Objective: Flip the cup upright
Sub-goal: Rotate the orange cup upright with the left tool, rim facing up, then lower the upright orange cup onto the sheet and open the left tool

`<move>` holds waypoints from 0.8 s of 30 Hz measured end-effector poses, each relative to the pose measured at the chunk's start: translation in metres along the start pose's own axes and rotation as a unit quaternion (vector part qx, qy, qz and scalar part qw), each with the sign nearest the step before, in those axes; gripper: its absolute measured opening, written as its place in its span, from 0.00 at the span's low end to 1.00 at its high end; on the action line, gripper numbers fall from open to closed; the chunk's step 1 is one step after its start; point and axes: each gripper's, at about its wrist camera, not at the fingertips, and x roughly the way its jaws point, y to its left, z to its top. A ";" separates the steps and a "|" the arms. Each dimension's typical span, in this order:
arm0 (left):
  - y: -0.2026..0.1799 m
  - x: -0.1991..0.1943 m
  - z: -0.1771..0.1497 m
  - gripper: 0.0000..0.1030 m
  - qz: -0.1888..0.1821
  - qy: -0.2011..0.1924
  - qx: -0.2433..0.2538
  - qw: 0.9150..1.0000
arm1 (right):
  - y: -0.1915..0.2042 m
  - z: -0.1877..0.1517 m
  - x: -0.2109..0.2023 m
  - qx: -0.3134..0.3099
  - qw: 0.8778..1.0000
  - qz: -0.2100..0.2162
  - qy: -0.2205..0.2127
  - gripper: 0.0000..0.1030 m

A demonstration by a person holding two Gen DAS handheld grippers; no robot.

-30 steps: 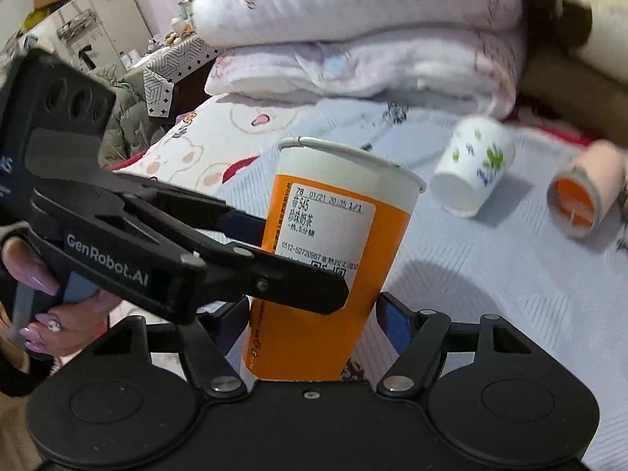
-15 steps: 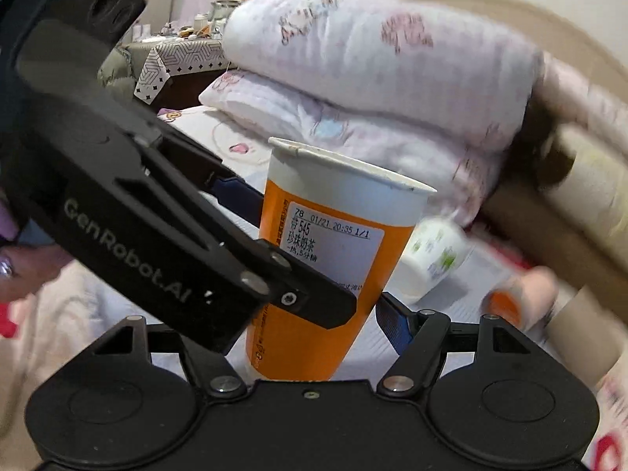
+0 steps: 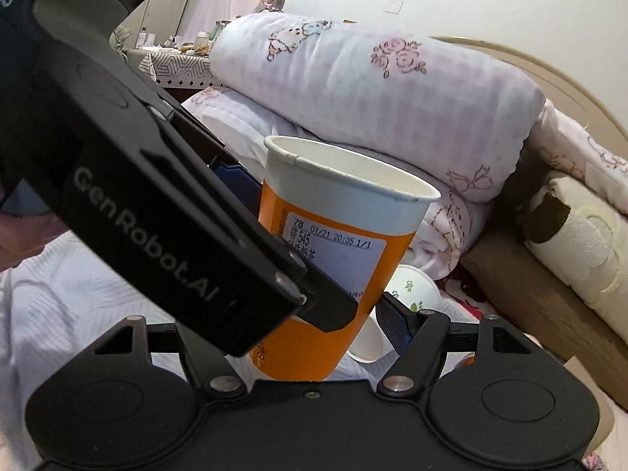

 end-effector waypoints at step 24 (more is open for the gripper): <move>0.005 0.005 -0.016 0.83 -0.046 0.004 -0.035 0.998 | -0.010 -0.021 0.011 0.087 0.996 0.013 0.024 0.71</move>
